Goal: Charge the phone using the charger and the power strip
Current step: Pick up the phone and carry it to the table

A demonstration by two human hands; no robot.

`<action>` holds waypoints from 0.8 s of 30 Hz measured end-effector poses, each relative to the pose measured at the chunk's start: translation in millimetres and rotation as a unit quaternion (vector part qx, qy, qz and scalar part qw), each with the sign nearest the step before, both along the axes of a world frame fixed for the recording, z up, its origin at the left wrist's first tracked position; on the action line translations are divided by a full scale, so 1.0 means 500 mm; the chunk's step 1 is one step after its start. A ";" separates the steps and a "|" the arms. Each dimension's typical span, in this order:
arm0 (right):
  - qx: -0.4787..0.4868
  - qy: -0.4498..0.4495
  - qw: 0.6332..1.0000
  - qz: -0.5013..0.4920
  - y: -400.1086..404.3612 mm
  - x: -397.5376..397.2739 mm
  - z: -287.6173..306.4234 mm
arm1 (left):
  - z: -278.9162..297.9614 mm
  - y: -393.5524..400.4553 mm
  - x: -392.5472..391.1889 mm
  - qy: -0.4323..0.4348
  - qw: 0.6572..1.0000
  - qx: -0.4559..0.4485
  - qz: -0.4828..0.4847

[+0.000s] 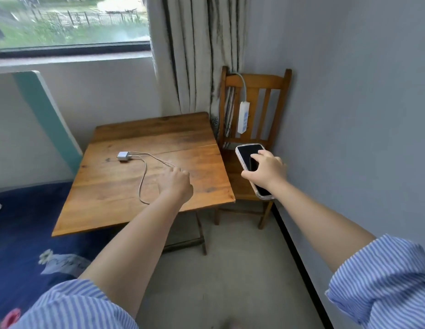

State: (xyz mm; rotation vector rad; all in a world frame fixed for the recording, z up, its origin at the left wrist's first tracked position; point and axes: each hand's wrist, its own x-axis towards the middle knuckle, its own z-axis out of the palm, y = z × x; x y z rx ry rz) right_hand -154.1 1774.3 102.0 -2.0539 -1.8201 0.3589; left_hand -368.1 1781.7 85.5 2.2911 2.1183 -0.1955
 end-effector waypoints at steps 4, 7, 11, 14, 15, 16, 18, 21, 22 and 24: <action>-0.023 -0.001 1.000 0.017 0.156 0.003 -0.017 | -0.026 0.120 -0.002 -0.018 0.999 -0.028 0.026; -0.040 -0.004 0.999 0.037 0.264 -0.017 -0.041 | -0.055 0.208 -0.026 -0.025 0.998 -0.040 0.051; -0.060 -0.019 0.997 0.055 0.379 -0.044 -0.071 | -0.086 0.313 -0.060 -0.022 0.995 -0.061 0.071; -0.083 -0.033 0.994 0.066 0.478 -0.074 -0.099 | -0.116 0.404 -0.091 -0.043 0.992 -0.082 0.087; -0.092 -0.035 0.993 0.068 0.501 -0.082 -0.106 | -0.125 0.426 -0.097 -0.048 0.991 -0.087 0.088; -0.102 -0.041 0.991 0.073 0.542 -0.097 -0.120 | -0.139 0.462 -0.111 -0.055 0.989 -0.093 0.096; -0.113 -0.051 0.989 0.081 0.587 -0.119 -0.141 | -0.159 0.506 -0.126 -0.064 0.988 -0.098 0.102; -0.132 -0.055 0.985 0.098 0.662 -0.157 -0.180 | -0.197 0.571 -0.152 -0.079 0.983 -0.117 0.119; -0.139 -0.058 0.983 0.107 0.680 -0.170 -0.193 | -0.210 0.583 -0.159 -0.083 0.981 -0.123 0.128; -0.147 -0.063 0.978 0.131 0.700 -0.194 -0.211 | -0.232 0.590 -0.170 -0.087 0.978 -0.133 0.135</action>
